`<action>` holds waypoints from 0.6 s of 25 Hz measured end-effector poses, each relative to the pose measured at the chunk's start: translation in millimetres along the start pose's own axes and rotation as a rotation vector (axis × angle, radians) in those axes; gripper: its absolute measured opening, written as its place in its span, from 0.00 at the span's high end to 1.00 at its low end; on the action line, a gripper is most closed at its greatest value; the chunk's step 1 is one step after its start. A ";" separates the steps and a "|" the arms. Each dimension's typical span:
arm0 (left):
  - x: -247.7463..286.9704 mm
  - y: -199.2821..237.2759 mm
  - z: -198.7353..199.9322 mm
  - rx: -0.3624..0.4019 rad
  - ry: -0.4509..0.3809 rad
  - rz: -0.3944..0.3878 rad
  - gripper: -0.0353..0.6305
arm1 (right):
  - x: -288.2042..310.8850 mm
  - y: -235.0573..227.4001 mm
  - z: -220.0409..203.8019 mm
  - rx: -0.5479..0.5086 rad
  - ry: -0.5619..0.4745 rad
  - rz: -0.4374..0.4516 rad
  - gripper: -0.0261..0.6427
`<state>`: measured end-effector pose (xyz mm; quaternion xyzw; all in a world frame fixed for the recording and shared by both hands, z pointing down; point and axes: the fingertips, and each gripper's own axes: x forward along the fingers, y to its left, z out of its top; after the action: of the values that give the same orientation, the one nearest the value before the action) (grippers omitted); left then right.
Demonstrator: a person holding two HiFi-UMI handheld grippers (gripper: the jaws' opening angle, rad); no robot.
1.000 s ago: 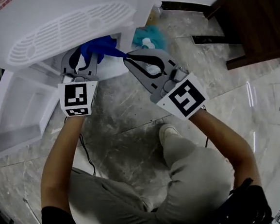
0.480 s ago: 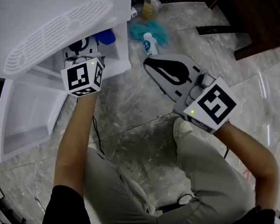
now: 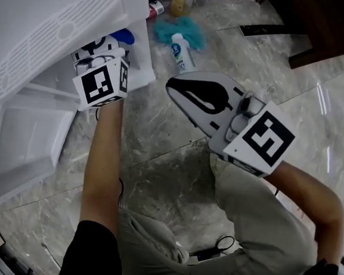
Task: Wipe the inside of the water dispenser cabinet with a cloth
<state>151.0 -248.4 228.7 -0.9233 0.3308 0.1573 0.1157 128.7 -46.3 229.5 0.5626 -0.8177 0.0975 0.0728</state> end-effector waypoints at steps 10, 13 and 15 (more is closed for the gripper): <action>45.6 21.6 -24.7 0.025 0.043 -0.007 0.81 | 9.1 -0.6 -17.9 0.042 0.056 0.025 0.95; 54.5 24.8 -29.2 0.085 0.038 -0.028 0.81 | 11.1 -3.6 -17.0 0.030 0.044 0.024 0.95; 48.8 26.4 -31.6 0.077 0.034 -0.014 0.81 | 11.4 -1.8 -21.6 0.048 0.070 0.035 0.95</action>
<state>176.3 -306.4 237.1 -0.9230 0.3319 0.1280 0.1467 126.5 -52.1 253.2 0.5463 -0.8217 0.1380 0.0859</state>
